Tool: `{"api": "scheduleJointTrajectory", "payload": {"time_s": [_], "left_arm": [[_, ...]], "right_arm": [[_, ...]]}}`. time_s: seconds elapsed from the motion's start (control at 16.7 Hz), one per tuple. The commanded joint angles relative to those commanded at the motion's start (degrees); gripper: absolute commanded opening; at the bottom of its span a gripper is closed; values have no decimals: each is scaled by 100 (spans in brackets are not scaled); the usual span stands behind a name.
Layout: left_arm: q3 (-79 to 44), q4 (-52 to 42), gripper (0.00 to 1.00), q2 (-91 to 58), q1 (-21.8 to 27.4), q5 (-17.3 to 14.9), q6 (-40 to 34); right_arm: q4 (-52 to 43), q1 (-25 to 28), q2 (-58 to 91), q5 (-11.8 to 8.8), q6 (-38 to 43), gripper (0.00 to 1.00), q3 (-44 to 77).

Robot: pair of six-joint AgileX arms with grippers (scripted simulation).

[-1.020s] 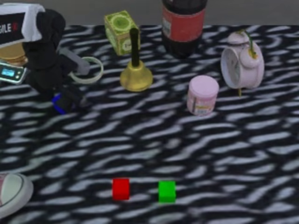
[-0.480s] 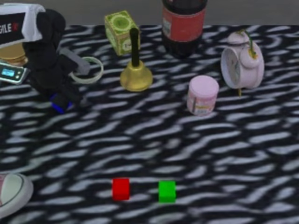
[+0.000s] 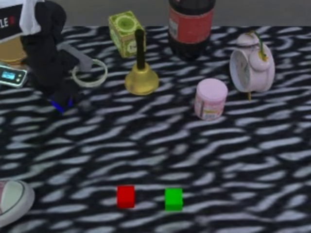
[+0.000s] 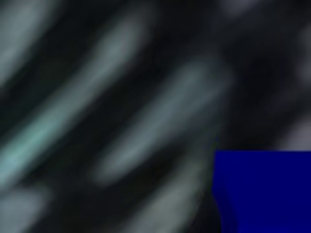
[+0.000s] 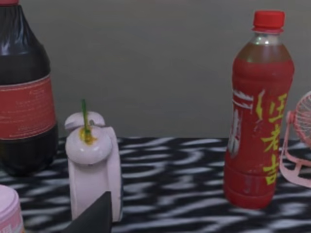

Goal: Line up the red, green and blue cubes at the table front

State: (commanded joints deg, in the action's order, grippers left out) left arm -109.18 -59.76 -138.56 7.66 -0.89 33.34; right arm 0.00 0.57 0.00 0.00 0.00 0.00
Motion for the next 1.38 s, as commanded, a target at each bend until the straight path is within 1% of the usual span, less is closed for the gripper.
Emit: {"api": "scheduleJointTrajectory", "payload": {"time_s": [0.18,0.3,0.6,0.78,0.9,1.08,1.2,1.38], "left_arm": [[-379,-624,0,188,-58,6,-15],[-543,-853,0,292,-80,11,-19],[-551,-860,0,286,-47,14,-16],[-578,-880,0,274,209,20,-378],[-601,-906,0,265,548,30,-910],[-596,-953,0,277,1226,48,-2069],[-561,-995,0,293,1770,60,-3058],[-460,-1054,0,345,2652,69,-4740]], "right_arm": [[0,0,0,0,0,100,0],[0,0,0,0,0,100,0],[0,0,0,0,0,100,0],[0,0,0,0,0,100,0],[0,0,0,0,0,100,0],[0,0,0,0,0,100,0],[0,0,0,0,0,100,0],[0,0,0,0,0,100,0]]}}
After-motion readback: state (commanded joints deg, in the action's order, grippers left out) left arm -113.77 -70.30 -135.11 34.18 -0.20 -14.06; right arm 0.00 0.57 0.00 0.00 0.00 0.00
